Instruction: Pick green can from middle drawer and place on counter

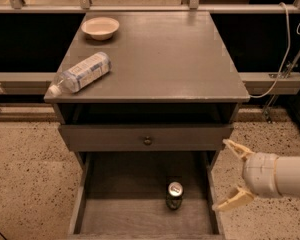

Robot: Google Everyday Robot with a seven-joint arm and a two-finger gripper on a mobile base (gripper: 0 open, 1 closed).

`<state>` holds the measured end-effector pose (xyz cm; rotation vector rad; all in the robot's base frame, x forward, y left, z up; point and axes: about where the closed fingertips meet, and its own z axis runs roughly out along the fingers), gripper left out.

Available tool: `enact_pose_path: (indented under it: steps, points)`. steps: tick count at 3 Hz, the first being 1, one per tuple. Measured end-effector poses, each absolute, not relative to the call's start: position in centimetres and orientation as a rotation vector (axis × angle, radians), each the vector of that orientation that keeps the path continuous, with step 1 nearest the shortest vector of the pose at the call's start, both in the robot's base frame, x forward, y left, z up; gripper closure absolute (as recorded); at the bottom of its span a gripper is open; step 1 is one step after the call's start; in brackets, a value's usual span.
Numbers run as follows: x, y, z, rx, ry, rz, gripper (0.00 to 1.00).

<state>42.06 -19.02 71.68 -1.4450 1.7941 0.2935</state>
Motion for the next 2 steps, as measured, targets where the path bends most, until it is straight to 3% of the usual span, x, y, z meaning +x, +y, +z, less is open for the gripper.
enact_pose_path:
  steps: [2]
  points:
    - [43.10, -18.99, 66.35, -1.465, 1.803, 0.291, 0.00]
